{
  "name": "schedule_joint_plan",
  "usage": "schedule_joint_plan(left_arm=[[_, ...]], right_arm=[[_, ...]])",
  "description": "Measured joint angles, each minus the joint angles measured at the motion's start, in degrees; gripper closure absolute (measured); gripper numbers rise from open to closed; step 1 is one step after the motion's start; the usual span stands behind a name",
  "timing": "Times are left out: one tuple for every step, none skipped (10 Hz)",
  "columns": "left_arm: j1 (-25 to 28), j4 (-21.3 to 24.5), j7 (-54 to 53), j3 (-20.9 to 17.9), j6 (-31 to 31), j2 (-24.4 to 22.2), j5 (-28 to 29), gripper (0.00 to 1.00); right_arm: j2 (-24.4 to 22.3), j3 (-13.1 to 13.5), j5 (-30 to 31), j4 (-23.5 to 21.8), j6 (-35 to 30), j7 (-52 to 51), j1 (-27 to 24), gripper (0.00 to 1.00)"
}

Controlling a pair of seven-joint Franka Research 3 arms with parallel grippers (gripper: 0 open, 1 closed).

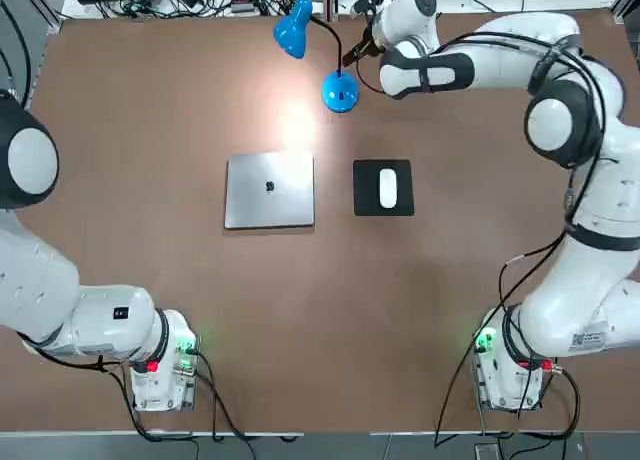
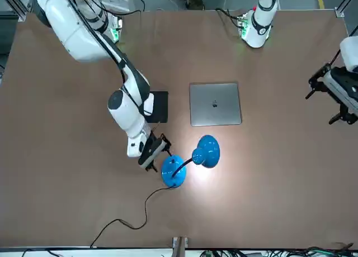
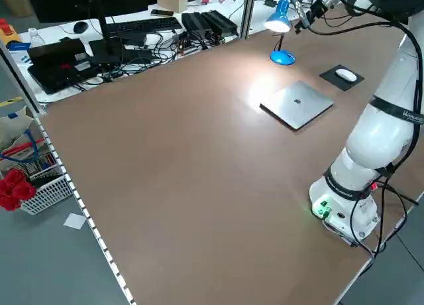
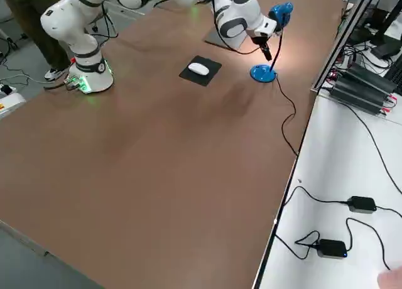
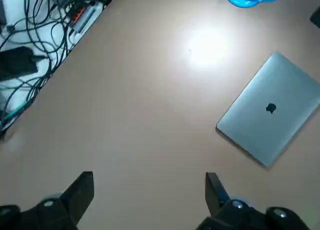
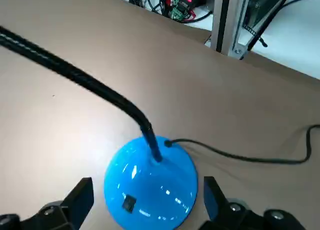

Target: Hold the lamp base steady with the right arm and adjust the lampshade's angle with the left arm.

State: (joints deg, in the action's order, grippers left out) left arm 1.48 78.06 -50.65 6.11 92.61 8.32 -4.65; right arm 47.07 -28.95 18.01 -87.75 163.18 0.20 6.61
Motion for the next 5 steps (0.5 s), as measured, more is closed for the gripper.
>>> schedule_joint_plan(left_arm=[[-0.05, -0.01, -2.23, 0.76, 0.87, 0.37, -0.58, 0.01], [-0.13, -0.03, -3.00, 2.18, 2.00, 0.83, -0.95, 0.01], [-0.31, -0.04, -3.32, 3.82, 2.33, 1.50, -3.27, 0.01], [-0.62, -0.04, -3.34, 5.17, 2.52, 2.37, -7.40, 0.01], [-1.03, -0.04, -3.33, 6.08, 3.06, 3.62, -11.79, 0.01]], right_arm=[[3.53, 0.74, 1.25, 3.98, 0.13, -0.03, 1.13, 0.05], [6.85, 2.28, 1.52, 7.54, 0.72, -0.18, 2.89, 0.06], [9.94, 3.67, 1.54, 10.37, 2.08, -0.28, 4.58, 0.08], [12.45, 4.18, 1.56, 12.38, 3.40, -0.36, 5.60, 0.09], [13.90, 4.24, 1.59, 13.54, 3.94, -0.46, 6.16, 0.11]])
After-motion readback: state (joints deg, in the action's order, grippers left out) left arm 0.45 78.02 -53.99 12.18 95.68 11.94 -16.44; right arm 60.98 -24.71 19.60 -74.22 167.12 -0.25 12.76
